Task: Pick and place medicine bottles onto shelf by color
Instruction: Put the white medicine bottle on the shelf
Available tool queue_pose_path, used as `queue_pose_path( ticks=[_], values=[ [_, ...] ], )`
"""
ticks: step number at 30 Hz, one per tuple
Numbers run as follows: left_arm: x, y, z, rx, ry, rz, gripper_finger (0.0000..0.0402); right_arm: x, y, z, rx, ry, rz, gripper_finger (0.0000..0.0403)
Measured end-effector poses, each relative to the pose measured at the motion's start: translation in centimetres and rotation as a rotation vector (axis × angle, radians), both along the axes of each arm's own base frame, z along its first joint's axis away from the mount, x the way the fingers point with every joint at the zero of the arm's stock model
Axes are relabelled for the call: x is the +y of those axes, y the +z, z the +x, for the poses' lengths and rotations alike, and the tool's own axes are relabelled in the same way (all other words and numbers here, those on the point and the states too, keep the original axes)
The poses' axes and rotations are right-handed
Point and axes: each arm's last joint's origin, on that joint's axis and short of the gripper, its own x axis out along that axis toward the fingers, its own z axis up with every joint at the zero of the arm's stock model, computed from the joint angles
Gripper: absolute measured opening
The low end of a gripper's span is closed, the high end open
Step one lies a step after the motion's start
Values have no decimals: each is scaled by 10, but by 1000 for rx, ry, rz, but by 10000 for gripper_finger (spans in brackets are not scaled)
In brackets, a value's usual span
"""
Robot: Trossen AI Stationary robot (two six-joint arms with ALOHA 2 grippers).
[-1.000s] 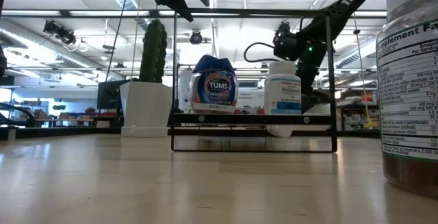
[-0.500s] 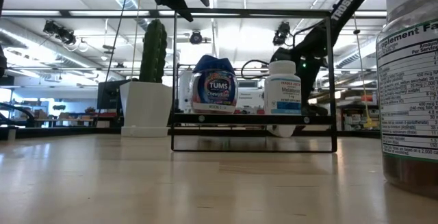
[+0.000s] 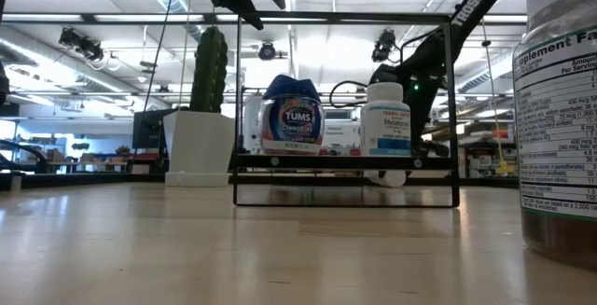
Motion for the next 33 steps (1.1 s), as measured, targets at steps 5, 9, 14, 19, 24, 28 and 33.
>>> queue_pose_path(
  ticks=[5, 9, 14, 19, 24, 28, 33],
  values=[
    [5, 0, -1, 13, -29, 35, 352, 16, 23, -17, 62, 8, 78, 202],
    [12, 3, 1, 7, -102, 118, 352, 35, 60, -34, 23, 48, 83, 219],
    [20, 11, 8, 32, -260, 383, 352, 62, 114, -55, -281, 83, 152, 216],
    [26, 13, 27, 77, -500, 690, 353, 88, 149, -70, -576, 164, 343, 214],
    [31, 8, 46, 96, -638, 856, 353, 101, 162, -75, -695, 245, 483, 219],
    [26, 1, 60, 73, -705, 902, 353, 109, 167, -68, -733, 291, 502, 218],
    [9, -4, 76, -36, -818, 902, 353, 112, 173, -53, -802, 347, 474, 218]
  ],
)
